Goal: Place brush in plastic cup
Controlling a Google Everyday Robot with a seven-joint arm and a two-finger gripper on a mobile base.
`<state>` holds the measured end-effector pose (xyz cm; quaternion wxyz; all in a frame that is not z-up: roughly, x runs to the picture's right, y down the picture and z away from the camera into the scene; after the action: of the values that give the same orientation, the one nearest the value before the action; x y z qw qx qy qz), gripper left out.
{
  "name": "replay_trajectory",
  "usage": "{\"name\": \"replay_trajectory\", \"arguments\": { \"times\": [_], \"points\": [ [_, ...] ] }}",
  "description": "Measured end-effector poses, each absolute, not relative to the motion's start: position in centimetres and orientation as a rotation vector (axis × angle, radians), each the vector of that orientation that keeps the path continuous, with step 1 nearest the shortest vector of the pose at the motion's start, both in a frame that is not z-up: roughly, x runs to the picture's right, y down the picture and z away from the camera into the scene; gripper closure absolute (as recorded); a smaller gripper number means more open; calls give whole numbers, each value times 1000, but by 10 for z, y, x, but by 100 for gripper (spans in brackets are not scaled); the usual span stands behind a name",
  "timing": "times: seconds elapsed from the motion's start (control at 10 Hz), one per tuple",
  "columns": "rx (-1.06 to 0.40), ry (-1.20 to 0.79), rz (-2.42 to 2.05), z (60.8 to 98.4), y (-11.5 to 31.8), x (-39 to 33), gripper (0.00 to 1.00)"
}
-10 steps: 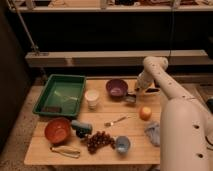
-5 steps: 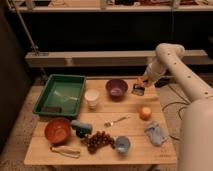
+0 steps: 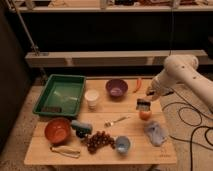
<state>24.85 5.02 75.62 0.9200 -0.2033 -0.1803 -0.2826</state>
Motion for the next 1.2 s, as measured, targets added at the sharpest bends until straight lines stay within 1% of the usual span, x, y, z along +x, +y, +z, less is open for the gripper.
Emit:
{"name": "replay_trajectory", "arguments": {
  "times": [0.2,0.3,0.6,0.8,1.2],
  "points": [
    [-413,-406,-626,727,84,236,100],
    [-396,-438,-674,700,106,218,100],
    [-355,-502,-752,666,129,177,100],
    [-339,-550,-805,661,137,140,100],
    [-337,-574,-869,689,162,110,100]
  ]
}}
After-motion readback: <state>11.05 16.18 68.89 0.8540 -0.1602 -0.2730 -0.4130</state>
